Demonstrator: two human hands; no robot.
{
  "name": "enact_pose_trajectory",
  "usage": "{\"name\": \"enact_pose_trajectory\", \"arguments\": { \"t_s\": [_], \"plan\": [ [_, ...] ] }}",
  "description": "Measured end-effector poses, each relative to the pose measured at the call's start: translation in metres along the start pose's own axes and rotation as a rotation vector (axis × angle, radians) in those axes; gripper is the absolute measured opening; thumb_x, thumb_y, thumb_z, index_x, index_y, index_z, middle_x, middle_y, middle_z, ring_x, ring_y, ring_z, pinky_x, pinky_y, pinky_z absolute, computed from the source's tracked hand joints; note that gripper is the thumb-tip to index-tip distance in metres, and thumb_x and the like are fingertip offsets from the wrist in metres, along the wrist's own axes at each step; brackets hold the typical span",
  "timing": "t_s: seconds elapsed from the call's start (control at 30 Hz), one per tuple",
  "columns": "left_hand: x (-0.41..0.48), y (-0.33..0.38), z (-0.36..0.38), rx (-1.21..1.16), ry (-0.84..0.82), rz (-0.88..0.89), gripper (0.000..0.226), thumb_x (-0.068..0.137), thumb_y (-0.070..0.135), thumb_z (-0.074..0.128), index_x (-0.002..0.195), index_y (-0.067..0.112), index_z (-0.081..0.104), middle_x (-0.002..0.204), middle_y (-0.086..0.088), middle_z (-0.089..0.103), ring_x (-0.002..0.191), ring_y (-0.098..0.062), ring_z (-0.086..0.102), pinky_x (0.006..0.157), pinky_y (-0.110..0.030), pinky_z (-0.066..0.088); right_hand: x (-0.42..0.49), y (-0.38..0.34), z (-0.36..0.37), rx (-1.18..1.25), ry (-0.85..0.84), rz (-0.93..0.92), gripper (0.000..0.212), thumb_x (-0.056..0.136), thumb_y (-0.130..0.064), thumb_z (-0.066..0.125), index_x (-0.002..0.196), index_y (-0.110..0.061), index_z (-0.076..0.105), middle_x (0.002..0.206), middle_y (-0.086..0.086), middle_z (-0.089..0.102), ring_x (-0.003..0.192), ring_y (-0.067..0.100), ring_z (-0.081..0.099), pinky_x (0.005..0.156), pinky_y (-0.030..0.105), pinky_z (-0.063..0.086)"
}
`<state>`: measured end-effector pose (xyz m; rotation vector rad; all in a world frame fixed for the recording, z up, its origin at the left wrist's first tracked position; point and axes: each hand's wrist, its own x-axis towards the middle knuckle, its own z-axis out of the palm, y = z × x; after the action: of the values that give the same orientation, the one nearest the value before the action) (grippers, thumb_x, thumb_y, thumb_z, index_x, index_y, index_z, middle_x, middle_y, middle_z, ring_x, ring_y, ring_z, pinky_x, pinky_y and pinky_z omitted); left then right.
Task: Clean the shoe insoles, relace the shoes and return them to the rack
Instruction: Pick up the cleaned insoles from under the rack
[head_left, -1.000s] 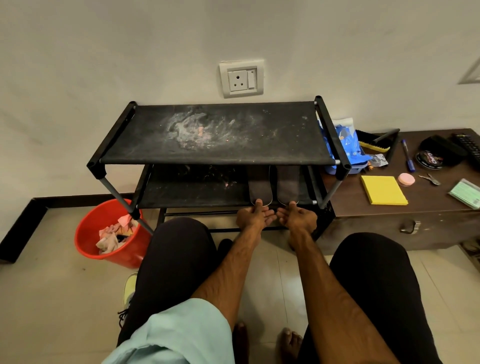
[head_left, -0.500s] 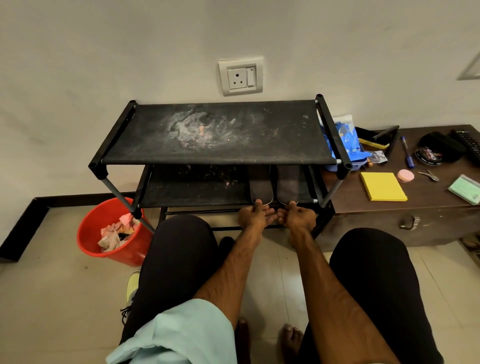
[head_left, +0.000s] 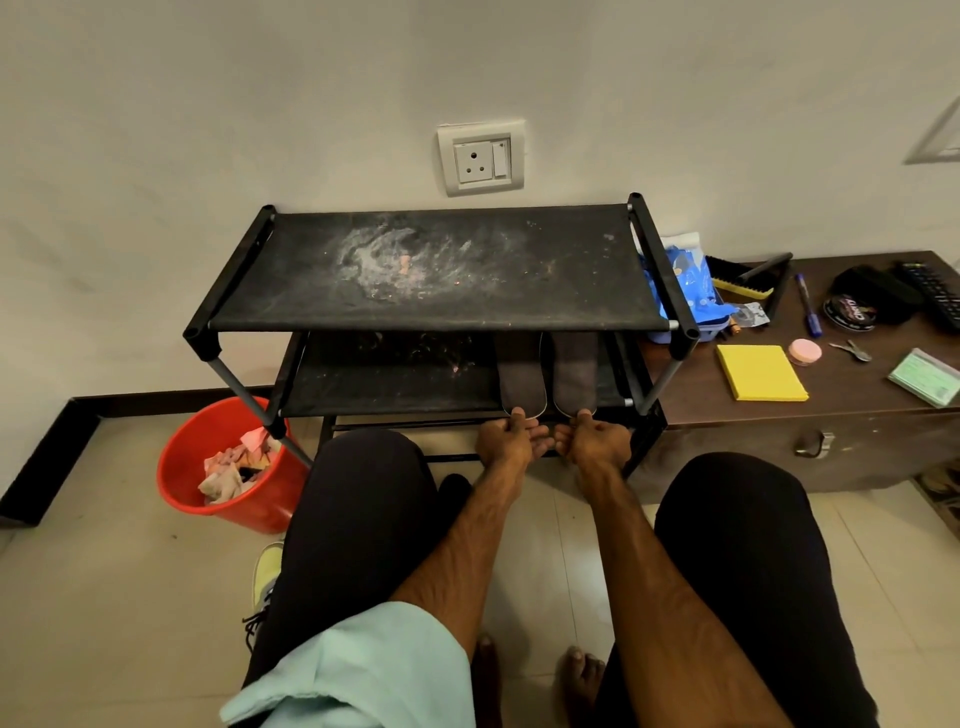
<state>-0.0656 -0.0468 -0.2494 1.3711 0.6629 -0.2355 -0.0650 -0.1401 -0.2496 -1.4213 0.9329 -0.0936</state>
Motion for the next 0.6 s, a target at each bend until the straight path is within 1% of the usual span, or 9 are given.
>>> {"name": "enact_pose_trajectory", "arguments": {
  "t_s": [0.13, 0.2, 0.3, 0.33, 0.37, 0.43, 0.47, 0.53, 0.6],
  "plan": [
    [-0.001, 0.001, 0.0, -0.004, 0.002, 0.004, 0.038, 0.106, 0.029, 0.05, 0.115, -0.003, 0.067, 0.103, -0.017, 0.075, 0.073, -0.015, 0.073, 0.058, -0.018, 0.059, 0.001, 0.0, 0.0, -0.002, -0.001, 0.013, 0.037, 0.105, -0.025, 0.056, 0.076, -0.007, 0.07, 0.067, 0.006, 0.072, 0.056, 0.016, 0.069, 0.051, 0.025, 0.055],
    [-0.001, 0.002, 0.0, -0.003, 0.006, 0.0, 0.04, 0.106, 0.032, 0.05, 0.114, -0.003, 0.067, 0.104, -0.017, 0.075, 0.071, -0.014, 0.072, 0.058, -0.018, 0.059, 0.0, 0.0, 0.0, -0.002, 0.002, 0.018, 0.036, 0.106, -0.026, 0.056, 0.081, -0.004, 0.071, 0.07, 0.007, 0.073, 0.059, 0.017, 0.07, 0.054, 0.026, 0.057],
    [-0.005, 0.003, 0.0, -0.009, 0.05, -0.044, 0.054, 0.107, 0.045, 0.042, 0.106, -0.002, 0.068, 0.098, -0.016, 0.076, 0.071, -0.02, 0.074, 0.061, -0.025, 0.061, -0.003, -0.001, 0.0, -0.024, 0.036, 0.014, 0.045, 0.108, -0.034, 0.049, 0.082, -0.004, 0.071, 0.071, 0.007, 0.072, 0.056, 0.016, 0.068, 0.044, 0.02, 0.05],
    [-0.005, 0.003, 0.0, 0.0, 0.076, -0.059, 0.058, 0.107, 0.049, 0.037, 0.104, 0.0, 0.068, 0.095, -0.015, 0.075, 0.073, -0.023, 0.074, 0.064, -0.029, 0.063, -0.003, 0.001, 0.001, -0.019, 0.057, 0.021, 0.049, 0.108, -0.038, 0.046, 0.082, -0.004, 0.07, 0.071, 0.008, 0.071, 0.055, 0.016, 0.066, 0.042, 0.02, 0.049],
    [-0.004, 0.001, -0.002, 0.018, 0.108, -0.064, 0.061, 0.107, 0.052, 0.033, 0.102, 0.002, 0.067, 0.092, -0.014, 0.075, 0.075, -0.024, 0.075, 0.066, -0.032, 0.063, -0.006, 0.003, 0.001, -0.003, 0.068, 0.038, 0.052, 0.108, -0.041, 0.043, 0.083, -0.004, 0.069, 0.07, 0.009, 0.071, 0.053, 0.018, 0.064, 0.044, 0.023, 0.049],
    [-0.002, -0.006, -0.006, 0.111, 0.188, -0.061, 0.062, 0.108, 0.052, 0.027, 0.099, 0.005, 0.065, 0.085, -0.009, 0.072, 0.073, -0.023, 0.073, 0.07, -0.036, 0.064, -0.009, 0.012, 0.004, 0.032, 0.076, 0.084, 0.053, 0.109, -0.043, 0.04, 0.086, -0.003, 0.067, 0.069, 0.012, 0.068, 0.052, 0.021, 0.062, 0.05, 0.03, 0.052],
    [0.001, -0.013, -0.01, 0.158, 0.237, -0.069, 0.062, 0.108, 0.052, 0.025, 0.097, 0.006, 0.065, 0.082, -0.008, 0.072, 0.071, -0.022, 0.072, 0.071, -0.038, 0.064, -0.01, 0.018, 0.006, 0.025, 0.066, 0.104, 0.051, 0.109, -0.042, 0.039, 0.089, -0.004, 0.065, 0.069, 0.012, 0.066, 0.052, 0.022, 0.06, 0.05, 0.031, 0.051],
    [0.011, -0.029, -0.015, 0.246, 0.321, -0.093, 0.06, 0.107, 0.051, 0.026, 0.094, 0.009, 0.066, 0.083, -0.009, 0.072, 0.071, -0.024, 0.072, 0.073, -0.041, 0.064, -0.013, 0.037, 0.01, -0.004, 0.024, 0.121, 0.045, 0.11, -0.039, 0.038, 0.092, -0.005, 0.062, 0.073, 0.014, 0.063, 0.052, 0.021, 0.057, 0.044, 0.028, 0.046],
    [0.01, -0.037, -0.022, 0.368, 0.368, -0.123, 0.055, 0.107, 0.047, 0.03, 0.095, 0.005, 0.065, 0.084, -0.009, 0.069, 0.07, -0.022, 0.069, 0.07, -0.038, 0.062, -0.014, 0.067, 0.01, -0.037, -0.007, 0.173, 0.042, 0.109, -0.035, 0.041, 0.092, -0.002, 0.062, 0.078, 0.015, 0.067, 0.053, 0.022, 0.06, 0.043, 0.026, 0.045]
  ]
}}
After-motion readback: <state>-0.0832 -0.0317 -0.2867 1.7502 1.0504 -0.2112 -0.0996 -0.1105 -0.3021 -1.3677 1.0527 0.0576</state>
